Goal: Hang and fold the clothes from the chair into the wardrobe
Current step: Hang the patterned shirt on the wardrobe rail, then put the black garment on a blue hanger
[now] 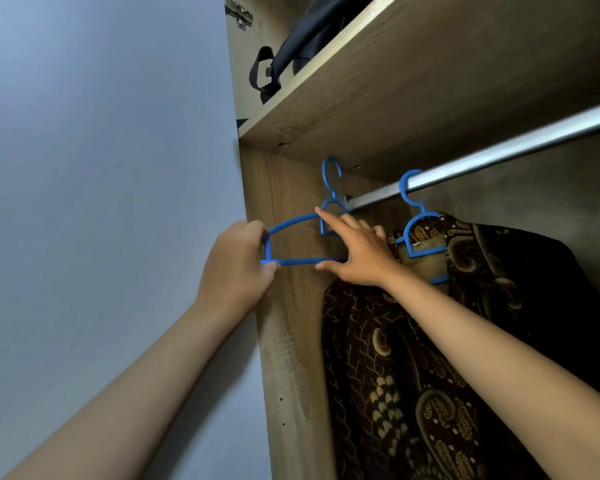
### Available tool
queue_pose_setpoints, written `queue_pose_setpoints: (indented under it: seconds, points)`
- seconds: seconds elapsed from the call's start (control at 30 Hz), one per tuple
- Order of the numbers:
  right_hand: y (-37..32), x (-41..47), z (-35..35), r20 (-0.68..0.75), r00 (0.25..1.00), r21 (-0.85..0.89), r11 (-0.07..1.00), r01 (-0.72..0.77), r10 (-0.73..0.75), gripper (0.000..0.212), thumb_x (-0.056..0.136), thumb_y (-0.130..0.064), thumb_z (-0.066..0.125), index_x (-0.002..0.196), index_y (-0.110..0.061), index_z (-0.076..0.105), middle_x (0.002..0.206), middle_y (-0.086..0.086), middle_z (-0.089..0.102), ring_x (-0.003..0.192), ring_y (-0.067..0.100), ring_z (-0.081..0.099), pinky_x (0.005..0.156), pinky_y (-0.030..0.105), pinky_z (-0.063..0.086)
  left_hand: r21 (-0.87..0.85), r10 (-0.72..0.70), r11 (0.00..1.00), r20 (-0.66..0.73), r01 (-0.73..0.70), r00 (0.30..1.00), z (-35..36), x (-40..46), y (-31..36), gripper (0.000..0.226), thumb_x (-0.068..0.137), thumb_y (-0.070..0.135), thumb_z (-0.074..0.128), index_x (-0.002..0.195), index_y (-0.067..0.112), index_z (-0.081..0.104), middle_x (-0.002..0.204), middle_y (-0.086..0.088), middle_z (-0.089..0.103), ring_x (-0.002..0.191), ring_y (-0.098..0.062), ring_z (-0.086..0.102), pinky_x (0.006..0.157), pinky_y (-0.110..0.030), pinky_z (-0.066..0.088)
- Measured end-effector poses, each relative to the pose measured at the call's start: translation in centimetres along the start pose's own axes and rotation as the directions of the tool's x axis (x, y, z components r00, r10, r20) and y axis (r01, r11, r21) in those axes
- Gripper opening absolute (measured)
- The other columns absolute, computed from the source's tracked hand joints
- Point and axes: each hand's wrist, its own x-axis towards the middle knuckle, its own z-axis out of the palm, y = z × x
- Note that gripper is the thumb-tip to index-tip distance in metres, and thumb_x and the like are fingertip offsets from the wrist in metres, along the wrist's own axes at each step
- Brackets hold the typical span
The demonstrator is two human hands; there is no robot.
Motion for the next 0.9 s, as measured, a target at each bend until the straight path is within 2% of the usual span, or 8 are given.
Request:
queue_pose_setpoints:
  seconds: [0.2,0.27,0.37,0.5,0.6,0.7,0.8,0.9]
  points:
    - [-3.8,-0.9,0.1,-0.117,0.990,0.132,0.987,0.092,-0.076,0.093,0.075,-0.058,0.068,0.148,-0.046,0.011,0.124,-0.010,0.044,0.113,0.020,0.042,0.091,0.038,0.030,-0.145,-0.101,0.984,0.003,0.101,0.995,-5.8,-2.0,0.4,0.043,0.061,0.007,0.085,0.096,0.012,0.062,0.084,-0.003,0.061,0.069,-0.013,0.062,0.065,-0.015,0.049]
    - [-5.4,-1.3,-0.2,-0.132,0.986,0.180,0.976,0.120,-0.097,0.093,0.075,-0.056,0.069,0.147,-0.048,0.011,0.122,-0.010,0.043,0.111,0.019,0.042,0.092,0.037,0.032,-0.165,-0.130,0.977,0.042,0.135,0.991,-8.1,-3.0,0.5,0.044,0.059,0.009,0.086,0.096,0.013,0.062,0.082,-0.003,0.063,0.069,-0.010,0.065,0.067,-0.016,0.052]
    - [-8.3,-2.3,-0.9,-0.129,0.983,0.273,0.949,0.161,-0.129,0.093,0.074,-0.052,0.071,0.146,-0.051,0.012,0.119,-0.012,0.041,0.109,0.016,0.040,0.099,0.041,0.035,-0.156,-0.188,0.966,0.125,0.207,0.974,-12.0,-4.8,0.8,0.046,0.056,0.013,0.088,0.092,0.020,0.060,0.081,0.002,0.063,0.062,-0.003,0.066,0.061,-0.008,0.050]
    - [-13.3,-4.2,-2.0,-0.140,0.965,0.309,0.917,0.254,-0.221,0.091,0.073,-0.055,0.067,0.148,-0.044,0.017,0.110,-0.008,0.038,0.099,0.010,0.036,0.096,0.038,0.037,-0.129,-0.258,0.949,0.212,0.289,0.943,-17.9,-7.9,1.4,0.050,0.056,0.013,0.087,0.093,0.030,0.058,0.083,0.006,0.064,0.060,-0.002,0.065,0.057,-0.010,0.048]
    - [-17.7,-6.1,-2.8,-0.152,0.949,0.338,0.887,0.314,-0.277,0.089,0.072,-0.062,0.061,0.148,-0.046,0.016,0.107,-0.008,0.034,0.097,0.009,0.035,0.094,0.038,0.035,-0.021,-0.299,0.949,0.257,0.315,0.919,-22.3,-11.1,1.8,0.058,0.062,0.010,0.083,0.105,0.038,0.056,0.087,0.010,0.064,0.061,-0.001,0.065,0.063,-0.015,0.048]
    - [-22.8,-8.8,-3.6,-0.159,0.925,0.343,0.860,0.379,-0.345,0.089,0.073,-0.063,0.058,0.149,-0.041,0.017,0.105,-0.007,0.032,0.097,0.010,0.035,0.090,0.034,0.030,0.151,-0.364,0.929,0.212,0.337,0.907,-26.4,-14.9,2.2,0.060,0.066,0.009,0.077,0.112,0.040,0.053,0.086,0.014,0.063,0.066,-0.005,0.063,0.067,-0.023,0.051]
    - [-27.7,-11.9,-4.5,-0.169,0.900,0.348,0.830,0.437,-0.403,0.092,0.072,-0.059,0.063,0.150,-0.035,0.020,0.105,-0.011,0.025,0.100,0.008,0.033,0.095,0.037,0.026,0.365,-0.426,0.859,0.122,0.358,0.897,-30.2,-18.8,3.4,0.057,0.066,0.019,0.078,0.113,0.034,0.049,0.094,0.013,0.061,0.080,-0.011,0.061,0.070,-0.035,0.053]
    - [-32.3,-14.9,-5.3,-0.190,0.872,0.375,0.787,0.489,-0.451,0.095,0.069,-0.054,0.069,0.150,-0.031,0.022,0.105,-0.010,0.025,0.101,0.007,0.032,0.097,0.042,0.028,0.533,-0.461,0.767,0.072,0.357,0.884,-33.0,-22.0,5.6,0.063,0.067,0.029,0.079,0.119,0.025,0.044,0.113,0.008,0.056,0.099,-0.018,0.057,0.075,-0.038,0.051]
